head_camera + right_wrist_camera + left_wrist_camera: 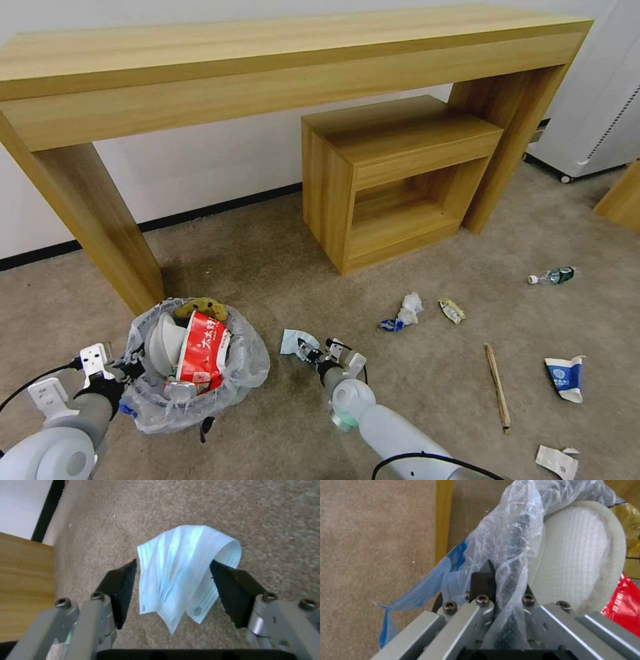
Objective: Pick up the trash bin and place the garbage on the floor into it.
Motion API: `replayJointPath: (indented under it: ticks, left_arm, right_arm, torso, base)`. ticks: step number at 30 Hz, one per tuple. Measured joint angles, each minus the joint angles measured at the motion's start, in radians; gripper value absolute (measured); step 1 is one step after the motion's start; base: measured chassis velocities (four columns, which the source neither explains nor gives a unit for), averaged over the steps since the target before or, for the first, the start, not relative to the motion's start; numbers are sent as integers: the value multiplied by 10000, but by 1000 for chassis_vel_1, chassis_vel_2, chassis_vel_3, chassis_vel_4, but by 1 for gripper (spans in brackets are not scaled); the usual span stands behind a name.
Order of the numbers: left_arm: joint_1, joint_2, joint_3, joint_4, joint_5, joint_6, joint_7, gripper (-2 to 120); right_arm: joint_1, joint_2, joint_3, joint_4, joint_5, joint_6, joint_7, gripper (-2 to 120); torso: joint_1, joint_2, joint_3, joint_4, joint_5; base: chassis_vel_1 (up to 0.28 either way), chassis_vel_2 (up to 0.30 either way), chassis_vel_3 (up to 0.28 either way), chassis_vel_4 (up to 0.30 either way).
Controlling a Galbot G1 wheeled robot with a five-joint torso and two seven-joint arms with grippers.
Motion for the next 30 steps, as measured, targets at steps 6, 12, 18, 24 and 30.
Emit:
replayJointPath:
  ticks: [6,12,18,24,30]
  left_arm:
    - [4,-11,48,-184,-45,-1,7,1]
    - [55,-71,72,-279,-39,-5,34,1]
    - [116,-77,67,-351,-40,-52,61,1]
    - [203,-88,69,-387,-27,-143,140,1]
    - [221,-55,68,-408,-18,-179,168,1]
  right_arm:
    - [153,211,-56,-350,-161,-62,6,56]
    - [236,454,-127,-727,-412,-101,82,51]
    - [255,478,-150,-853,-565,-125,22,35]
    - [255,486,-169,-959,-796,-119,-10,9]
    - [221,295,-254,-766,-955,-8,-98,0]
  torso:
    - [0,0,-1,-1,1]
    - [0,0,-1,-1,0]
    - [0,0,0,-1,1]
    - [0,0,-1,0,1]
    - [0,0,-1,-1,2]
  base:
    - [0,0,0,0]
    - [0,0,0,0]
    - [0,0,0,0]
    - [0,0,0,0]
    - [0,0,0,0]
